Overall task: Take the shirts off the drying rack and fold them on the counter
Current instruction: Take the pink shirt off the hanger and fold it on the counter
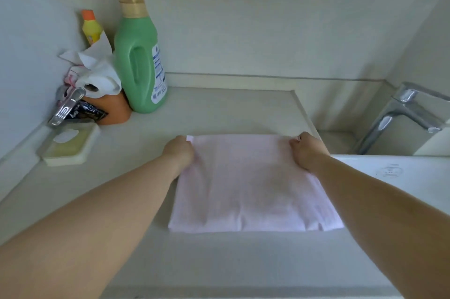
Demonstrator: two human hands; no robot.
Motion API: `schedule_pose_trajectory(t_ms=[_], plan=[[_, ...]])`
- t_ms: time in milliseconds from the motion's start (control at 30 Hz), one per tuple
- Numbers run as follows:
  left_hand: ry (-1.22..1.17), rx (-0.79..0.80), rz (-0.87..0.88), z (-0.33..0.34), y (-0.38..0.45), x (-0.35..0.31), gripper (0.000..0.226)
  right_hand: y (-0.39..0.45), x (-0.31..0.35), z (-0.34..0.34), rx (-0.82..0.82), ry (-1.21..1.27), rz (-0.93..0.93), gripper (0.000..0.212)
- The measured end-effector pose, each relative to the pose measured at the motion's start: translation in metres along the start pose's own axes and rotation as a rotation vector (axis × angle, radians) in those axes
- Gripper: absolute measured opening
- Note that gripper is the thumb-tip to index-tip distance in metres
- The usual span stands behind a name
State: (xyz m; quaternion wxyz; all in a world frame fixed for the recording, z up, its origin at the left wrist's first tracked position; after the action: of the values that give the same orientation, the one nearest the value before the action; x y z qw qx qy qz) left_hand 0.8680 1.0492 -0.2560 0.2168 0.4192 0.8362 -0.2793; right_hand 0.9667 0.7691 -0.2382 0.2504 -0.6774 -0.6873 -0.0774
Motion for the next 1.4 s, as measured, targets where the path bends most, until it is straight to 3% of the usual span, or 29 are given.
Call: schedule_pose_trajectory(t_ms=[333, 467, 633, 867, 1000, 1100, 1133, 1200, 1267, 1400], plan=[[-0.037, -0.043, -0.113, -0.001, -0.046, 0.006, 0.043, -0.037, -0.012, -0.007, 0.030, 0.162, 0.149, 0.056], [0.127, -0.145, -0.042, 0.003, -0.095, 0.007, 0.040, -0.072, -0.027, -0.001, 0.023, 0.093, 0.156, 0.049], [0.138, -0.249, -0.009, 0.024, -0.132, 0.009, 0.040, -0.106, -0.034, 0.005, 0.026, 0.070, 0.123, 0.043], [0.318, -0.161, 0.061, 0.033, -0.131, 0.026, 0.041, -0.114, -0.053, 0.014, -0.065, -0.113, 0.066, 0.029], [0.430, -0.158, -0.090, 0.024, -0.134, 0.022, 0.037, -0.111, -0.053, 0.010, -0.094, -0.123, 0.080, 0.030], [0.470, -0.250, 0.069, 0.014, -0.122, -0.004, 0.043, -0.095, -0.027, 0.003, -0.239, -0.074, -0.173, 0.038], [0.473, -0.214, 0.175, 0.016, -0.115, -0.018, 0.047, -0.091, -0.010, 0.006, -0.211, -0.104, -0.312, 0.045], [0.537, -0.049, 0.305, 0.027, -0.096, -0.037, 0.058, -0.082, 0.020, 0.023, 0.002, -0.288, -0.490, 0.061], [0.592, 0.124, 0.267, 0.039, -0.075, -0.033, 0.071, -0.068, 0.027, 0.046, 0.208, -0.444, -0.468, 0.075], [0.555, 0.230, 0.123, 0.041, -0.043, -0.010, 0.089, -0.044, 0.012, 0.057, 0.134, -0.424, -0.335, 0.100]])
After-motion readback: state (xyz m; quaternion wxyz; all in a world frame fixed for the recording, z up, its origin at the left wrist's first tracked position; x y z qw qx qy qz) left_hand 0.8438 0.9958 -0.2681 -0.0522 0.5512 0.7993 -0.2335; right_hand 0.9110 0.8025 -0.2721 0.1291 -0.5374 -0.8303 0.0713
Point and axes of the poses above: each hand's wrist, its own y-axis towards the middle knuckle, its own z-axis out of the palm, x = y × z, the point moved 2 cm from there along y, towards the middle knuckle, and after that the axes turned 8 degrees about x, right-handed, at the moved point
